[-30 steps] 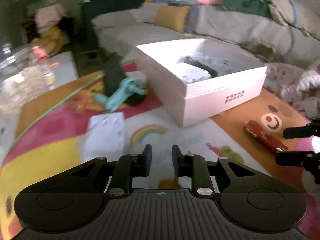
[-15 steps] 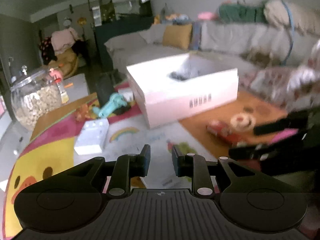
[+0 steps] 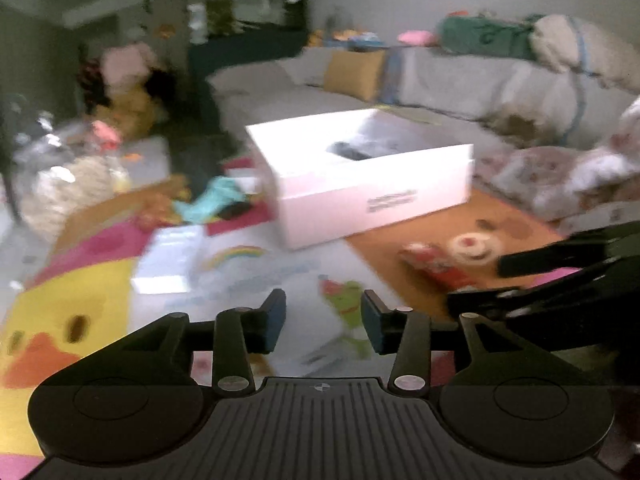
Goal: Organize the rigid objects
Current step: 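Reach to the white square charger and grasp it with the left gripper, then grasp the red lighter with the right gripper while the left holds the charger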
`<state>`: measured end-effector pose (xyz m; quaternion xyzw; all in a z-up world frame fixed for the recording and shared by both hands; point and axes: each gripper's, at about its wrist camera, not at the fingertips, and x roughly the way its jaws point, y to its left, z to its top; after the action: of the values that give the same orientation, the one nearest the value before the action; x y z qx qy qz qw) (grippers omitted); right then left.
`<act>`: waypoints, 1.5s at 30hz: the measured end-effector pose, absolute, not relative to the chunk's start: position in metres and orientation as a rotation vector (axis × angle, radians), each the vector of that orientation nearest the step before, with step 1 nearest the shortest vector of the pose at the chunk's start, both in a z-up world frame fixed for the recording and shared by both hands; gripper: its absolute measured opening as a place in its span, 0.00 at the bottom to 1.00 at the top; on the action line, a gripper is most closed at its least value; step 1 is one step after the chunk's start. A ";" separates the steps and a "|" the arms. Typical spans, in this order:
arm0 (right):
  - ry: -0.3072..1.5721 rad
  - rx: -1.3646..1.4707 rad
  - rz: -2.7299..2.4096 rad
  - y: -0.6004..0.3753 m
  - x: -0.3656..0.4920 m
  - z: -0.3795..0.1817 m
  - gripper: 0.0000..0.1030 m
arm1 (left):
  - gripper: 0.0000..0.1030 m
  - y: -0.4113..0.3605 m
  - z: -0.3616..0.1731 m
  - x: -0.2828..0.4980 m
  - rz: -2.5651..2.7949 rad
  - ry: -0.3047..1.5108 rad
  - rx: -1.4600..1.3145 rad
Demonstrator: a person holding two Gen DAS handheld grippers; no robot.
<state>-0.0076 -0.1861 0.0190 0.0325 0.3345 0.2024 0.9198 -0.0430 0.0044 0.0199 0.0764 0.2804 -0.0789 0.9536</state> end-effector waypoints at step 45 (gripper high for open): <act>0.752 -0.059 0.503 -0.165 0.004 0.026 0.82 | 0.49 0.054 0.005 -0.012 -0.175 0.662 -0.061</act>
<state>0.0043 -0.1646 0.0258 -0.0284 0.3632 0.2429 0.8991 -0.0116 0.0542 0.0054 -0.0298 0.3247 -0.0857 0.9414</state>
